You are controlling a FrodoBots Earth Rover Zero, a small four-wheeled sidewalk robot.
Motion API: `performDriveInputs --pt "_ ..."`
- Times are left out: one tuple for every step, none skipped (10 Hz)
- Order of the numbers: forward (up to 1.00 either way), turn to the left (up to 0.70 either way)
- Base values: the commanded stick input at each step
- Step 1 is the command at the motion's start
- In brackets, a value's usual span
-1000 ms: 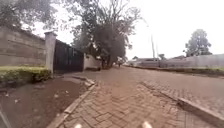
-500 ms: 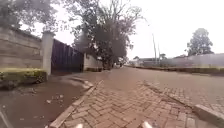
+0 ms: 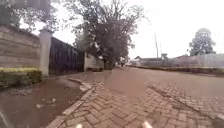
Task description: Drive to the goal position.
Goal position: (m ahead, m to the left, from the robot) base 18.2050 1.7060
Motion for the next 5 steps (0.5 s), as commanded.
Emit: performDriveInputs --pt "0.70 0.03" --pt "0.70 0.05" --pt "0.70 0.07" --pt "0.70 0.08" --pt "0.70 -0.11"
